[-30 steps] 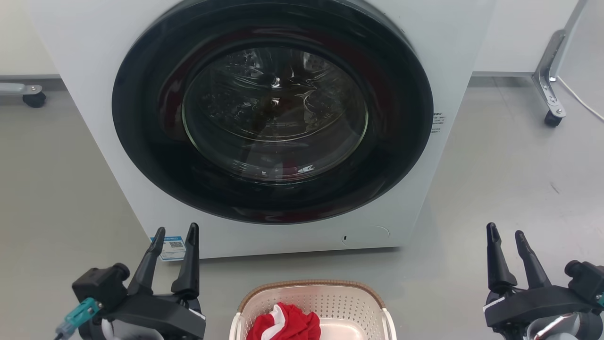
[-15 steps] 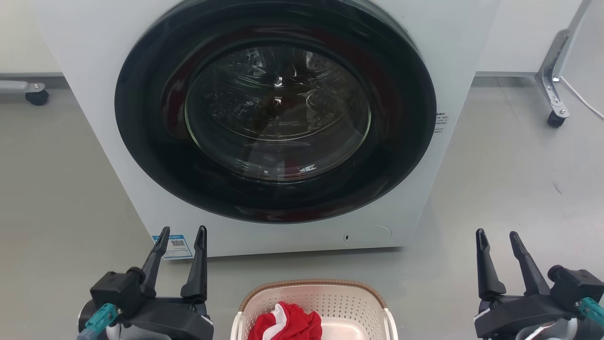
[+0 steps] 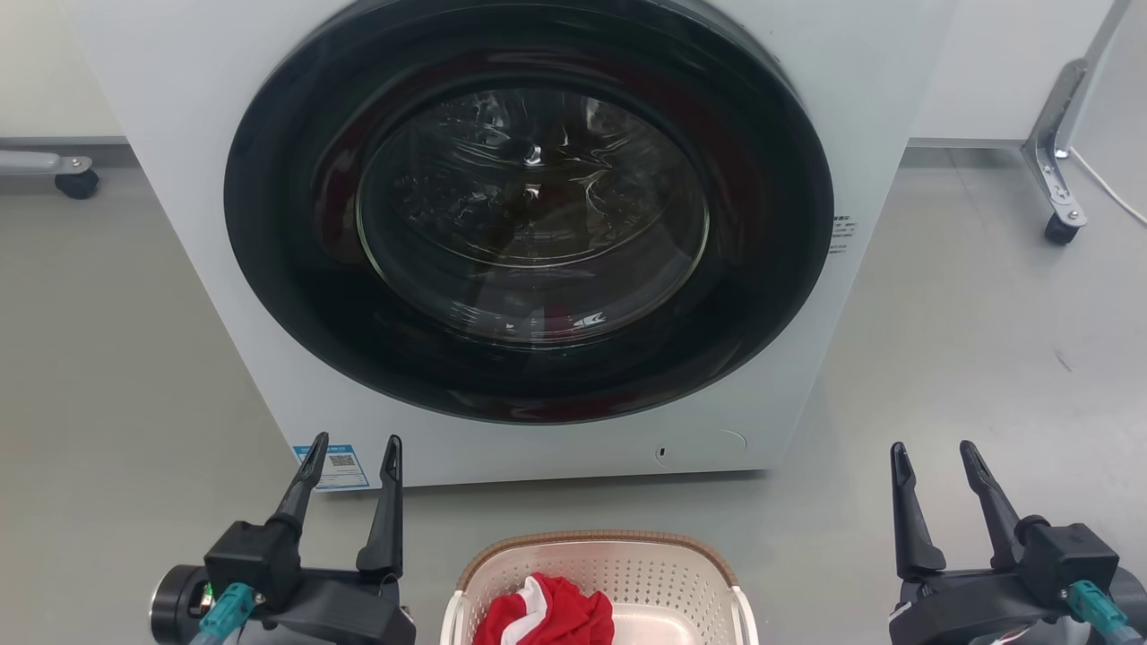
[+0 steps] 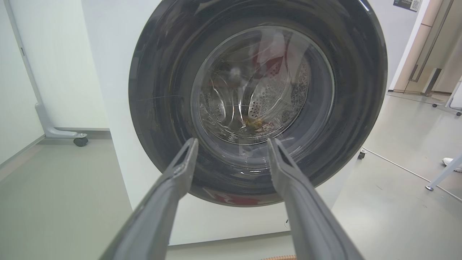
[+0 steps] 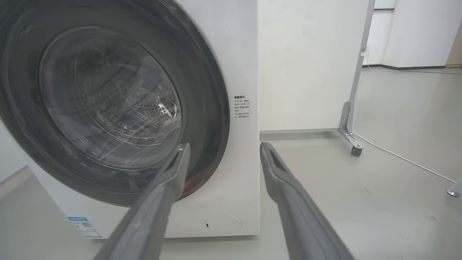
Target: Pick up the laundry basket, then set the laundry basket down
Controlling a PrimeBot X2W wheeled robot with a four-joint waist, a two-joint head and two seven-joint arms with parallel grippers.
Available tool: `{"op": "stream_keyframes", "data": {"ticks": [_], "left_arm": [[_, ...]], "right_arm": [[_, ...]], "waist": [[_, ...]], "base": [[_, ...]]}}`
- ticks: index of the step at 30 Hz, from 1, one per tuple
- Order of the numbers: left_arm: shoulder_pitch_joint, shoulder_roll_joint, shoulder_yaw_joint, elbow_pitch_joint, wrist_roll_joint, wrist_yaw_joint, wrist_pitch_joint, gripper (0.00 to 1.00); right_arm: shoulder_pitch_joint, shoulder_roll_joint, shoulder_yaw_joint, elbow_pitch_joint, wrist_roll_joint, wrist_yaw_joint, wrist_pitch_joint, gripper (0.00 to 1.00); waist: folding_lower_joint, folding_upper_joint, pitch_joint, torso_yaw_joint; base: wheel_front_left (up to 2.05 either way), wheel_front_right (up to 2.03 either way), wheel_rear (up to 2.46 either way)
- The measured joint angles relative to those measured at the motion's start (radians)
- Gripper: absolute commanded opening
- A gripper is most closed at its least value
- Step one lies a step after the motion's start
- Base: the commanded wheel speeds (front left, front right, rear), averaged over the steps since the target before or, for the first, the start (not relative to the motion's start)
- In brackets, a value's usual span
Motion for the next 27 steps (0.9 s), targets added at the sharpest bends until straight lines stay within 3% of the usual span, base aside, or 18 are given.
{"op": "stream_keyframes", "data": {"ticks": [27], "left_arm": [[0.005,-0.011,0.006,0.026,0.013,0.009,0.032,1.0]], "right_arm": [[0.001,0.003,-0.007,0.048,-0.015,-0.007,-0.002,1.0]], "waist": [[0.0,0.0,-0.002,0.003]], "base": [[0.0,0.0,0.0]]}}
